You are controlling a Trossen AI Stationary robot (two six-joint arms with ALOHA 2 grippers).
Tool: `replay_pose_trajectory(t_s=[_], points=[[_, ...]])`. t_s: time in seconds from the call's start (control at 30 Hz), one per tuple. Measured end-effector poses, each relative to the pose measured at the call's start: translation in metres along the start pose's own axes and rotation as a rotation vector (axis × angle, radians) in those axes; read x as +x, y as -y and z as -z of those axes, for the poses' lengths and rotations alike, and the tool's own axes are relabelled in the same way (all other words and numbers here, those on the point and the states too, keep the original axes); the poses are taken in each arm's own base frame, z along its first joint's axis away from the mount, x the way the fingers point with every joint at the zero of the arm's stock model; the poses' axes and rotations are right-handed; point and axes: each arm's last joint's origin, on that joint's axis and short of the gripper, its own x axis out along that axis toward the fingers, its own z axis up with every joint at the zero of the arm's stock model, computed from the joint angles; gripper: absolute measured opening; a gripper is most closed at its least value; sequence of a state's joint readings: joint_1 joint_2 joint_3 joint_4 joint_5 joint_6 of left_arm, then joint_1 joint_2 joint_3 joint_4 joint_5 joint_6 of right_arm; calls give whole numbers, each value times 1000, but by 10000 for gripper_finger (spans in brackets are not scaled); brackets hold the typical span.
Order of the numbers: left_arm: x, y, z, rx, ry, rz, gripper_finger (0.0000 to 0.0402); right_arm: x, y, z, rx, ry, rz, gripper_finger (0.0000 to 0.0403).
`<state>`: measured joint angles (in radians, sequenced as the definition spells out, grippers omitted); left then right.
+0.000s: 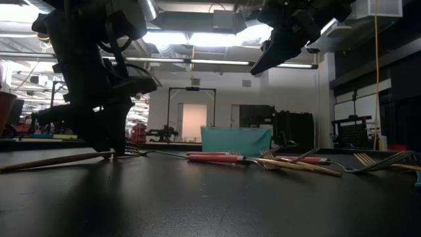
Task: Sort silverware by color (type)
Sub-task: Put the gold fork into the blue bin
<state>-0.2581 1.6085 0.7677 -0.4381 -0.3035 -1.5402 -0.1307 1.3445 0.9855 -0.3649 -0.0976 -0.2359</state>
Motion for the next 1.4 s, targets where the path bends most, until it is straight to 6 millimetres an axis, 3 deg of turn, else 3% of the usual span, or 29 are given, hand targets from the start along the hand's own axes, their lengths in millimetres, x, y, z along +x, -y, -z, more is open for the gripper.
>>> replay_pose_trajectory(t_s=[0.43,0.67,0.9,1.13,1.27,1.4], points=[[1,0,-1,-10,34,4,15,0,-2,7,11,-70,-16,99],[1,7,-3,-22,82,69,7,-20,-4,9,17,-87,-20,99],[-5,32,-8,-23,203,315,7,-56,-8,11,14,-60,-13,99],[-24,65,-30,63,464,622,6,-96,-12,12,42,43,15,99],[-39,77,-46,121,627,752,6,-104,-12,4,142,151,-11,99],[-51,82,-59,150,746,844,5,-98,-11,-5,217,227,-67,99]])
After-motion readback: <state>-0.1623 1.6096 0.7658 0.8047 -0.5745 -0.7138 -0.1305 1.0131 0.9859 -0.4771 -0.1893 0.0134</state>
